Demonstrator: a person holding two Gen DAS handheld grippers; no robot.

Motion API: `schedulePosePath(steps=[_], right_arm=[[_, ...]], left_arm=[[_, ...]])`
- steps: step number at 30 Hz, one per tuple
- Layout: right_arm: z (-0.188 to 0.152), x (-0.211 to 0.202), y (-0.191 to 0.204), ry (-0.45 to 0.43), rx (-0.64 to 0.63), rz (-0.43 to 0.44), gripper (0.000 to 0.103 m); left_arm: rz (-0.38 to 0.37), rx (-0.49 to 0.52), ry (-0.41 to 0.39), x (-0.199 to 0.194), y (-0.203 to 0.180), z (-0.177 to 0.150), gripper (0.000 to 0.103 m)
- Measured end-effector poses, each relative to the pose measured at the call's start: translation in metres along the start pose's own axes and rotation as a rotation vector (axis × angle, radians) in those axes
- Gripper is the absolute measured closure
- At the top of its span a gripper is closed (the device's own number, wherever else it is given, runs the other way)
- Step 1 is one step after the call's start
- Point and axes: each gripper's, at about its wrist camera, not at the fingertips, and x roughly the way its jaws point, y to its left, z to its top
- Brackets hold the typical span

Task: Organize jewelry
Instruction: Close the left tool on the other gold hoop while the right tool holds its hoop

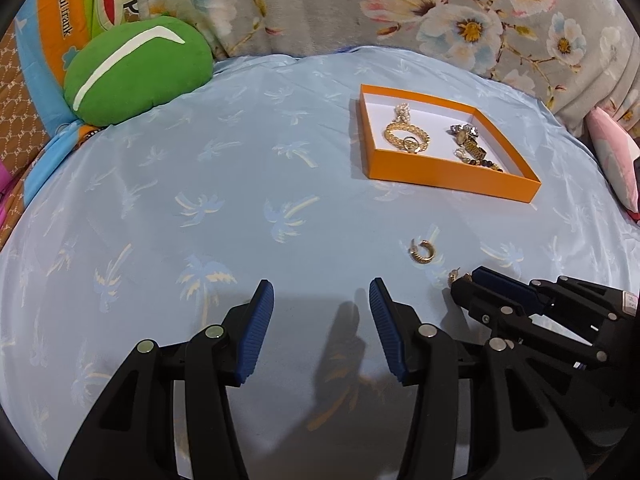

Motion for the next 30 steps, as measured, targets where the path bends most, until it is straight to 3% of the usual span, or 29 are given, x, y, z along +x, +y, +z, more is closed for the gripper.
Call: schedulePosePath(steps=[13,18,23,30], right_arm=[[-0.007,-0.015,-0.057,-0.025,0.118,-0.041,0.088],[-0.008,-0.015,-0.062,-0.031,0.131,-0.035,0.088],[-0.008,-0.017,-0.065,-0.035,0.136,-0.027,0.088],[-0.007,-0.02,-0.069,-0.045,0.146,-0.022,0.088]], left_arm=[[-0.082,0.11,0.057,0.032,-0.057,0.017,0.056],[-0.07,0.104,0.052,0.035,-0.059,0.017,0.065],[-0.072,0.095,0.045,0.035,-0.057,0.018,0.087],[-0.083,0.094,0.043,0.035,-0.056,0.019,0.088]])
